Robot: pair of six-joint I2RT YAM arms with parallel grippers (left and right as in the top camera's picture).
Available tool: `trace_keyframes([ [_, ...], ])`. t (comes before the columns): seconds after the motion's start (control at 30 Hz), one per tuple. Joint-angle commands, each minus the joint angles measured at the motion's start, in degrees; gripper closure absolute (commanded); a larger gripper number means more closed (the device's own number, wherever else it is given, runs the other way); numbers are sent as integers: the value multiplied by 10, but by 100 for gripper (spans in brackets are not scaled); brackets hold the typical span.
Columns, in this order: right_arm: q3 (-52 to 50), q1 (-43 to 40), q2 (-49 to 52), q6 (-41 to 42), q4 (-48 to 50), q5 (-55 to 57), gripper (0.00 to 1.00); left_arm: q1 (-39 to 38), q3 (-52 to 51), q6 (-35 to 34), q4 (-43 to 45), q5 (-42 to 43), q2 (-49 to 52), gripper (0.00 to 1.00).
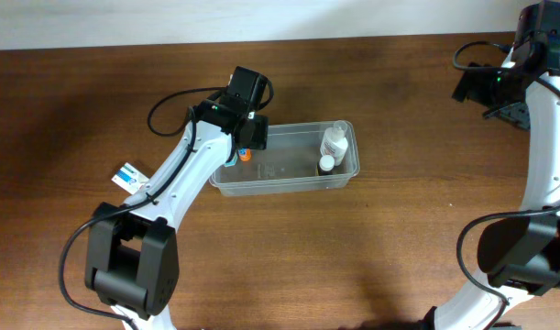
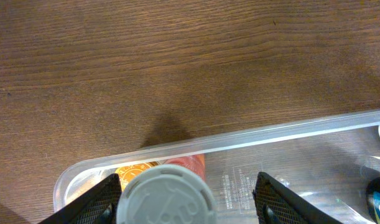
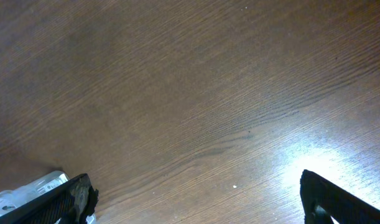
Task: Pack container
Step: 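Settle the tube upright and open the left gripper, then raise the left gripper and move it over the white Panadol box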
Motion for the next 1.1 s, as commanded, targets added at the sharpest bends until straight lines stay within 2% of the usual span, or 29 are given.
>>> trace_keyframes([
  [0.0,10,-3,-16,4,0,5,1,4,-7,-2,2,-9,-18,30],
  [0.3,10,-3,-16,4,0,5,2,4,0,-2,5,-16,-23,25],
  [0.57,10,-3,-16,4,0,5,2,4,20,-2,-15,-12,-87,19],
  [0.7,10,-3,-16,4,0,5,2,10,20,-2,-65,-23,-132,13],
  [0.73,10,-3,-16,4,0,5,1,16,20,-2,-84,-29,-144,6],
  [0.8,10,-3,-16,4,0,5,2,33,20,-2,-129,-40,-165,1],
  [0.97,10,-3,-16,4,0,5,2,106,20,-61,-245,-62,-193,1],
  [1.07,10,-3,-16,4,0,5,2,160,10,-77,-274,-59,-193,1],
])
